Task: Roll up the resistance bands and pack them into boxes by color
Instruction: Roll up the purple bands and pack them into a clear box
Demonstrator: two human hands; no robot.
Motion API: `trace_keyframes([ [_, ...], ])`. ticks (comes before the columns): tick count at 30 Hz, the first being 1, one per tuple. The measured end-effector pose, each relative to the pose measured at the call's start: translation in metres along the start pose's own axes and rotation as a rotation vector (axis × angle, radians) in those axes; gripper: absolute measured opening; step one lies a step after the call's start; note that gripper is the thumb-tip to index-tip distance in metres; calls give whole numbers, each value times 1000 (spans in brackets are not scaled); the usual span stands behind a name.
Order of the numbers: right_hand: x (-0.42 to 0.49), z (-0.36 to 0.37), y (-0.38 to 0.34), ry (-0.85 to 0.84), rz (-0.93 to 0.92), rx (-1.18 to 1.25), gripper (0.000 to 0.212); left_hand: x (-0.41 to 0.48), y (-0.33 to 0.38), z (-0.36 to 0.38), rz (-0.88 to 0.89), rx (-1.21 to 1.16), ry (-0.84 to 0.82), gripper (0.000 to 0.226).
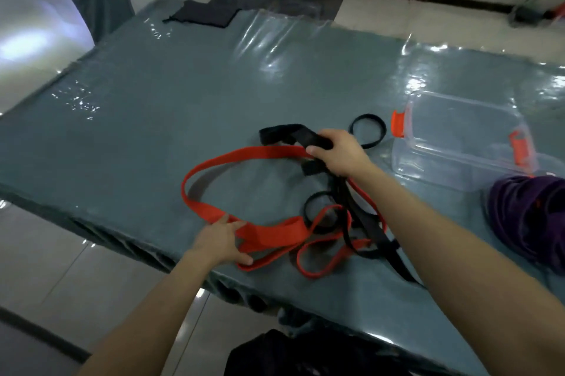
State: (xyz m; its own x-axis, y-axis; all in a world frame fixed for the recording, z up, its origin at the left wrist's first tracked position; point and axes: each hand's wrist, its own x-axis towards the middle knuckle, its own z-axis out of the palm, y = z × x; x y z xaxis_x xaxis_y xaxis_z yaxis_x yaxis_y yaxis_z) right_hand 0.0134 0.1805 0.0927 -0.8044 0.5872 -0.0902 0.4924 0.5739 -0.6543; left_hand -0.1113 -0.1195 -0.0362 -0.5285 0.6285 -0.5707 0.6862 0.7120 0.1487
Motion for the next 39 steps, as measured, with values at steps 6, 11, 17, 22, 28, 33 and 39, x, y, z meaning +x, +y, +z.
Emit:
trace_keyframes([
  [6,-25,-126,-8,173,-148,-82,12,18,24,-58,71,-19,-231,87],
  [11,-66,-215,6,275,-169,-129,5,20,79,-130,100,-248,196,66],
  [17,-104,-302,5,489,-203,-116,29,-10,214,-179,452,-854,412,81],
  [22,-159,-366,7,642,-273,179,34,-33,342,-163,609,-705,202,152],
  [28,-222,-411,29,653,-256,610,33,-51,498,-84,621,-805,354,129],
  [33,-253,-418,65,663,-247,774,43,-53,556,-61,504,-1002,447,37],
  [39,-262,-385,171,881,45,823,36,-59,494,-104,576,-1171,332,34],
])
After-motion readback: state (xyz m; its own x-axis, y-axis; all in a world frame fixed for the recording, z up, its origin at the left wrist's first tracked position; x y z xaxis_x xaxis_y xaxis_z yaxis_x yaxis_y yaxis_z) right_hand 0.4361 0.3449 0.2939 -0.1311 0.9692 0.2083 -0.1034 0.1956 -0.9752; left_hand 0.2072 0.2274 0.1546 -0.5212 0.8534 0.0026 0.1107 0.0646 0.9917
